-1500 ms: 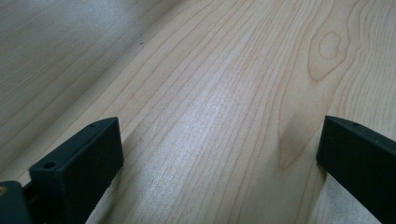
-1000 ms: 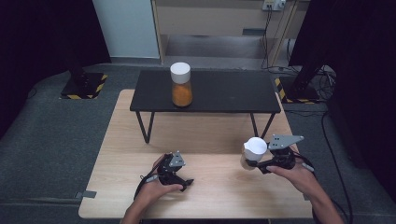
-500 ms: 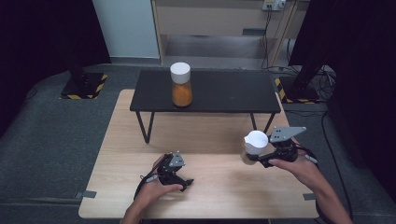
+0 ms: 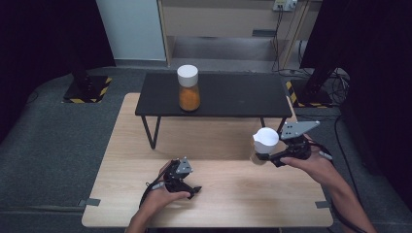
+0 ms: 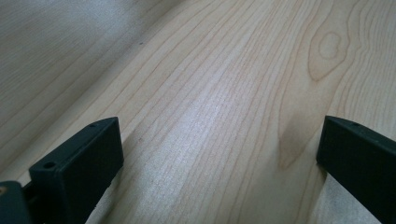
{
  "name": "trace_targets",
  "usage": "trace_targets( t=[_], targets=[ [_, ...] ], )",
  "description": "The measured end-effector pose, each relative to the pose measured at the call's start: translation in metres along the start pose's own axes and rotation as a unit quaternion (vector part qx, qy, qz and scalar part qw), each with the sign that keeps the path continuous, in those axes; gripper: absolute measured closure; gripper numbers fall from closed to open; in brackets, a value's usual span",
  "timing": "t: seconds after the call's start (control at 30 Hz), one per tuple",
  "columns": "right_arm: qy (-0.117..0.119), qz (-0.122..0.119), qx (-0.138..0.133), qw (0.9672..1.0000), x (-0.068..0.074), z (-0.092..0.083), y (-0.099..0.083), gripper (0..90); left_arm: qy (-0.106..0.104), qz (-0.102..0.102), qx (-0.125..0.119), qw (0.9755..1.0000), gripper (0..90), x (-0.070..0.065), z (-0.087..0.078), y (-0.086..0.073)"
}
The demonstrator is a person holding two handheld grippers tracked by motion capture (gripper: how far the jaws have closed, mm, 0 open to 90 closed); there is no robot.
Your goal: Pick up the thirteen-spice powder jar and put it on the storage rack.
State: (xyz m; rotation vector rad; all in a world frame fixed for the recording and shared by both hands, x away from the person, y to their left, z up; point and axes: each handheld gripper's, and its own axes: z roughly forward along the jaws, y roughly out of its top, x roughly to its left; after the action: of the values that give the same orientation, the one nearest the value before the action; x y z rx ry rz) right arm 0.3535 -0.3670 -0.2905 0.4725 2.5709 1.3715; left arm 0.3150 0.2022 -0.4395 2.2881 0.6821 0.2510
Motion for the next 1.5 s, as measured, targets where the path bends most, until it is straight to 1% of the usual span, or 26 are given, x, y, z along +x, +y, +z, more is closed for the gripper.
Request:
trace_targets(
  t=[0.2,0.57,0.77,1.0,1.2,1.5],
  targets=[
    [0.007,-0.004,-0.008,0.9999,-0.006,-0.004,0.011,31.3,0.0,0.0,0.0,1.0,0.0,0.0,0.0,0.0],
    [0.016,-0.018,0.003,0.9997,-0.013,-0.008,0.037,31.3,-0.001,-0.001,0.0,1.0,0.0,0.0,0.0,0.0],
    [0.022,-0.021,0.006,0.9995,-0.017,-0.009,0.046,31.3,0.0,0.0,0.0,1.0,0.0,0.0,0.0,0.0],
    [0.022,-0.023,0.014,0.9994,-0.024,-0.01,0.057,31.3,0.0,0.0,0.0,1.0,0.0,0.0,0.0,0.0],
    [0.021,-0.028,0.014,0.9993,-0.029,-0.011,0.067,31.4,0.0,-0.001,0.0,1.0,0.0,0.0,0.0,0.0],
    [0.022,-0.034,0.005,0.9992,-0.037,-0.014,0.088,31.3,0.0,0.0,0.0,1.0,0.0,0.0,0.0,0.0]
  ],
)
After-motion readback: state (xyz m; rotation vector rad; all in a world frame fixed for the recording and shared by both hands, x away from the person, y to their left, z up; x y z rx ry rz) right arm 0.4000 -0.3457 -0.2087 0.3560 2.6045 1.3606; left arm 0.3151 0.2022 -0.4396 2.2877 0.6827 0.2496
